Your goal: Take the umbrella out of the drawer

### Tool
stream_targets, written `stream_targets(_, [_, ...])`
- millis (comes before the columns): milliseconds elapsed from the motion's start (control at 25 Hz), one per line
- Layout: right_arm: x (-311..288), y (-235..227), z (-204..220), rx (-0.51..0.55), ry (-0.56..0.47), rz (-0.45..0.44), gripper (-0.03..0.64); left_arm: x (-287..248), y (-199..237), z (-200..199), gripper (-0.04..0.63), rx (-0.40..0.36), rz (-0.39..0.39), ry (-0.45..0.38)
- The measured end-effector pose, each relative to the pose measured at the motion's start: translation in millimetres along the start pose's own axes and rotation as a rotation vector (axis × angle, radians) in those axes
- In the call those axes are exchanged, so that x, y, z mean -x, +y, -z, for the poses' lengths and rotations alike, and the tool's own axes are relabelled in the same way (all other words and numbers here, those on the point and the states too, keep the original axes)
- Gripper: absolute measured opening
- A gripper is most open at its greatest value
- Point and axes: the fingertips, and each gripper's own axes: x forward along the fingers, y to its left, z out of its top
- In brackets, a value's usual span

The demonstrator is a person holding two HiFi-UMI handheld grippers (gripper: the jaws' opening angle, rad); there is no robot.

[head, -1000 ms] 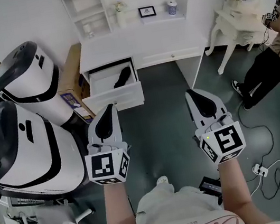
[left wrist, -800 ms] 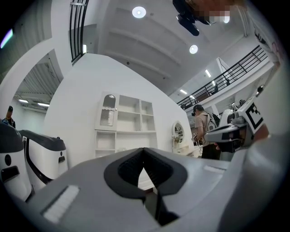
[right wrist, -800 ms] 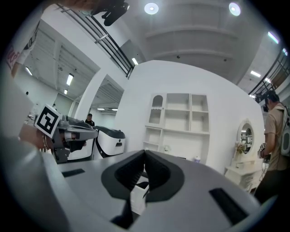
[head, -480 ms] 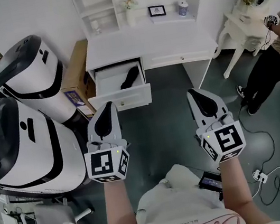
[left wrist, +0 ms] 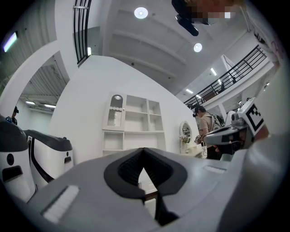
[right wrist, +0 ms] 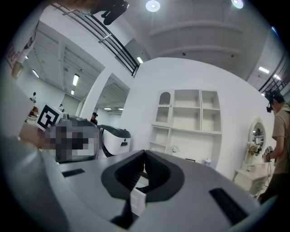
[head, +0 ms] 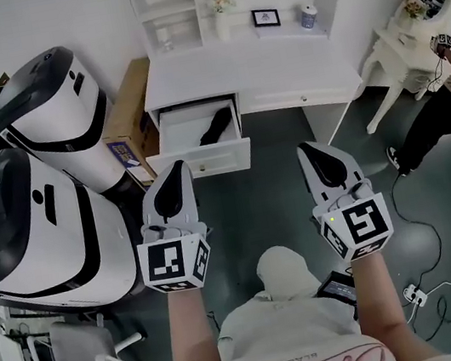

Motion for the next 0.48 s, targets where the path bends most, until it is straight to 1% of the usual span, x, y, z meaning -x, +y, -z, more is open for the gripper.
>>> stream_targets(240, [-21.3, -5.9, 7.4, -0.010, 0.000, -0.010, 0.009, -15.0, 6.6, 13.5, 0.009, -0.001, -0.007, 0.023])
stream_targets(480, [-52.6, -26.5, 19.2, -0.018, 0.007, -0.003, 0.009, -50.5, 17.6, 24.7, 0.009, -0.004, -0.008, 0.039])
